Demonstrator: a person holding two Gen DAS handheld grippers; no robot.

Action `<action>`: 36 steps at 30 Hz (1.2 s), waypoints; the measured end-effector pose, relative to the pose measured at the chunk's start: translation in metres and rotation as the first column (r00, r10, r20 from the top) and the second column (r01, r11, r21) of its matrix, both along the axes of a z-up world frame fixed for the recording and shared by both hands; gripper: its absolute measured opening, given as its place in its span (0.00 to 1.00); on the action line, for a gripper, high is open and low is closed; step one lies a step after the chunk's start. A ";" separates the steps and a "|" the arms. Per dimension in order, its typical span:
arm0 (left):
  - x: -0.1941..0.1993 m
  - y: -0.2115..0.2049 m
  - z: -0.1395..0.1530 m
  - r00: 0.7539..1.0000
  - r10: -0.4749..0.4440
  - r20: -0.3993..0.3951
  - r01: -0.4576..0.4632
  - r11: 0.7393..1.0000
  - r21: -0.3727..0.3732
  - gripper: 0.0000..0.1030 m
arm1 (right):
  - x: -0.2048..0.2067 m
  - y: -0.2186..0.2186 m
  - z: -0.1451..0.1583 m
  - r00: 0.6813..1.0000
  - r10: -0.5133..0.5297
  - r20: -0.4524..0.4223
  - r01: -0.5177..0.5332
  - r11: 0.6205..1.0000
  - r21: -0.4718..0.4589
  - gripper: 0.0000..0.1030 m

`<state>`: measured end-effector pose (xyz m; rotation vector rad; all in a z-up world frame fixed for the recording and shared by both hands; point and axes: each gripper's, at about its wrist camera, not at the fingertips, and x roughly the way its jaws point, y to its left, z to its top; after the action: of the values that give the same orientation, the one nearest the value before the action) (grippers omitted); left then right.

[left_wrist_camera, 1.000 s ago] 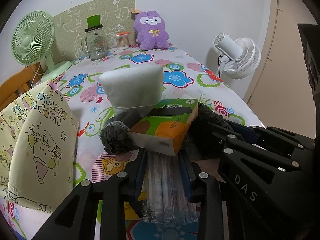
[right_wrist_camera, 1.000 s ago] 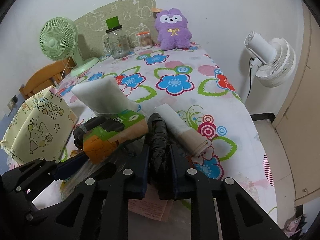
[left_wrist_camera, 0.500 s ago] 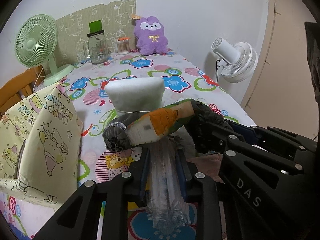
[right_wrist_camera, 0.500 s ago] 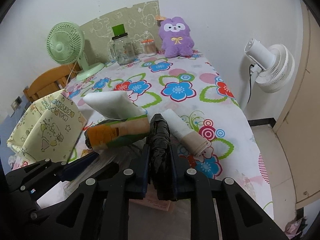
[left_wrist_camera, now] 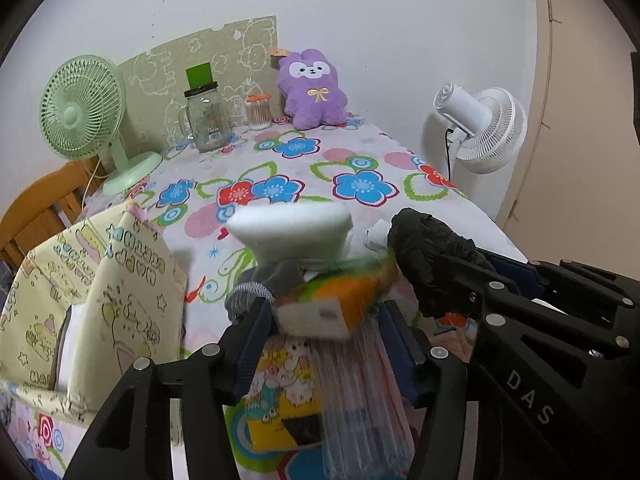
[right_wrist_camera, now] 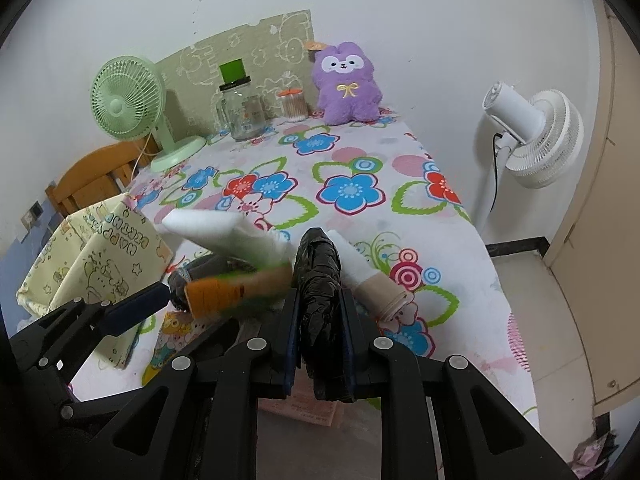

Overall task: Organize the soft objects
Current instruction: 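Grasp the green-and-orange tissue pack with the left tool and lift it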

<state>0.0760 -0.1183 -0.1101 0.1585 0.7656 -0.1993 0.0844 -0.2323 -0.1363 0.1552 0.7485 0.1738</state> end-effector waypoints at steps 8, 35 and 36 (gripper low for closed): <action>0.013 -0.006 -0.009 1.000 -0.013 -0.021 0.014 0.999 0.036 0.46 | 0.009 0.001 -0.005 1.000 0.002 -0.020 -0.002 1.000 -0.002 0.21; -0.006 0.000 0.026 0.999 -0.029 0.023 0.029 0.999 -0.012 0.20 | -0.005 0.006 0.029 0.999 -0.012 0.034 0.013 1.000 -0.022 0.21; -0.008 0.000 0.029 0.999 -0.029 0.028 0.029 0.999 -0.014 0.20 | -0.007 0.006 0.032 0.999 -0.014 0.040 0.015 1.000 -0.023 0.21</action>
<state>0.0679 -0.1181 -0.0809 0.1585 0.7341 -0.2297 0.0774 -0.2261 -0.1045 0.1347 0.7091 0.1536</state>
